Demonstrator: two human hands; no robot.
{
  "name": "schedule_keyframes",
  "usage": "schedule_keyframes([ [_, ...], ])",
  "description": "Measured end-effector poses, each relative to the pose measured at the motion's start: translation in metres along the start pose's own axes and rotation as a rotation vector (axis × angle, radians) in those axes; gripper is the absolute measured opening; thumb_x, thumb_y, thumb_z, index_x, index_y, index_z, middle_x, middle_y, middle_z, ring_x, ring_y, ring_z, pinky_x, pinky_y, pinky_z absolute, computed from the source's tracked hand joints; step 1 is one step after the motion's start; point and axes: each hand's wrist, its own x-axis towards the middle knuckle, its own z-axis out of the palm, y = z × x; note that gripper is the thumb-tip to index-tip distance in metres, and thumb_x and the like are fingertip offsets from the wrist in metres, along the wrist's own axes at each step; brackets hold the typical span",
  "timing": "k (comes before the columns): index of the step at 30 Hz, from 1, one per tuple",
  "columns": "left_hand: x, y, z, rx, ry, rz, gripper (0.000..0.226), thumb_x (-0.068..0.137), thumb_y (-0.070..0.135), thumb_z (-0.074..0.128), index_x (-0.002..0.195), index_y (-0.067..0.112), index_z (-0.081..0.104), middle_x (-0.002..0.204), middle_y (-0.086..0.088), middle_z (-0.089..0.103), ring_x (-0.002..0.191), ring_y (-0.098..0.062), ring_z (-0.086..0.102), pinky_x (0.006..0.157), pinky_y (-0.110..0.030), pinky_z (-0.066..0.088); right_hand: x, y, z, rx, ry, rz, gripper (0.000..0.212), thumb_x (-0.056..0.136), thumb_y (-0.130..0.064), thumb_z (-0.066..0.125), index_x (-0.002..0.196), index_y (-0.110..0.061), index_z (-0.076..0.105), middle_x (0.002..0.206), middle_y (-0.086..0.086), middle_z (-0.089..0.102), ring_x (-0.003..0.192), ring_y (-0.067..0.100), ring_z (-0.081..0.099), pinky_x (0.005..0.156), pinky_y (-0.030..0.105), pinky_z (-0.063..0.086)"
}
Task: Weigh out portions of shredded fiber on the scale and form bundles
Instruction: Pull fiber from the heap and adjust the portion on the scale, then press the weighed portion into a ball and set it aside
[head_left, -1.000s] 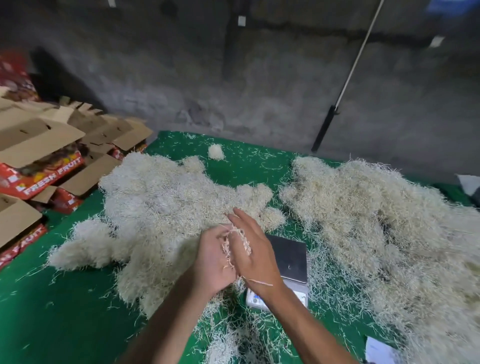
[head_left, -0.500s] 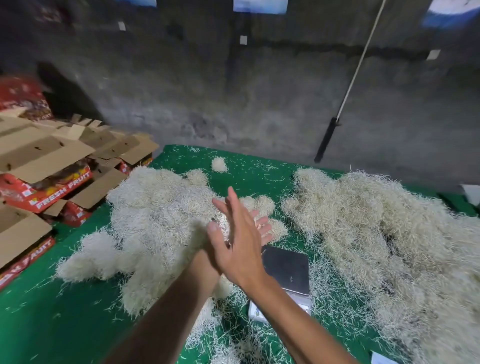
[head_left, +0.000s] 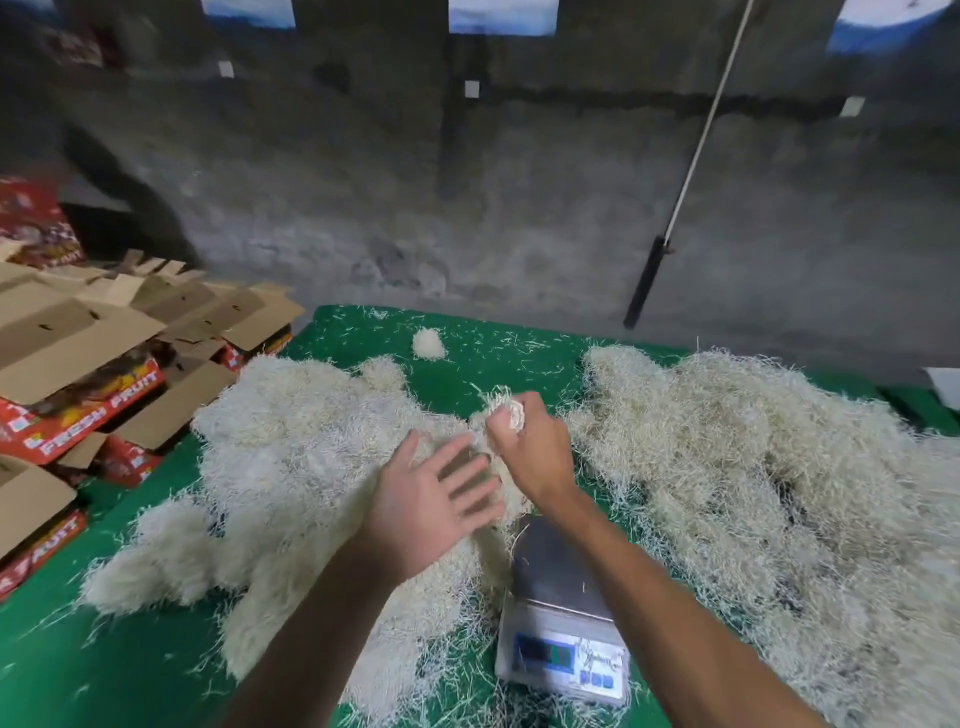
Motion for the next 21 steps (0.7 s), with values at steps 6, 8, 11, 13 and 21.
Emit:
schedule_keyframes([
  [6,0.039,0.012,-0.038,-0.085,0.149,0.111,0.059,0.102,0.054,0.035,0.131,0.005,0.054,0.130,-0.022,0.060,0.120,-0.040,0.057,0.088,-0.059,0.054,0.056,-0.033,0.023,0.435,-0.163,0.185,0.085,0.102,-0.067,0.034,0.164,-0.024,-0.003,0.172,-0.002,0.004,0.156,0.023,0.014,0.123,0.049,0.017],
  [8,0.048,0.003,-0.043,-0.060,0.166,0.088,0.058,0.102,0.053,0.035,0.127,0.007,0.057,0.126,-0.019,0.064,0.120,-0.036,0.058,0.089,-0.056,0.054,0.047,-0.012,0.025,0.302,-0.170,0.212,0.072,0.106,-0.060,0.029,0.165,-0.022,0.010,0.170,-0.001,0.018,0.154,0.023,0.024,0.122,0.049,0.022],
  [11,0.071,-0.029,-0.037,0.096,0.165,0.103,0.048,0.104,0.051,0.035,0.124,0.017,0.062,0.130,-0.012,0.065,0.118,-0.024,0.060,0.095,-0.051,0.049,0.017,0.045,0.023,0.250,-0.179,0.250,0.057,0.110,-0.044,0.037,0.159,-0.016,0.031,0.161,0.005,0.041,0.141,0.021,0.046,0.118,0.040,0.036],
  [13,0.094,-0.062,-0.021,0.306,0.161,0.146,0.042,0.106,0.050,0.034,0.122,0.024,0.063,0.139,-0.008,0.061,0.119,-0.018,0.059,0.100,-0.048,0.046,-0.001,0.088,0.012,0.218,-0.109,0.278,0.046,0.110,-0.033,0.043,0.152,-0.014,0.042,0.149,0.006,0.054,0.124,0.014,0.058,0.103,0.022,0.042],
  [21,0.196,-0.149,0.062,0.591,-0.041,0.070,0.054,0.108,0.049,0.032,0.151,0.019,0.043,0.152,-0.005,0.049,0.136,-0.022,0.049,0.113,-0.045,0.041,-0.010,0.207,-0.053,0.155,-0.006,0.379,0.040,0.106,-0.013,0.050,0.146,-0.014,0.050,0.132,0.006,0.063,0.097,-0.007,0.062,0.079,0.004,0.049],
])
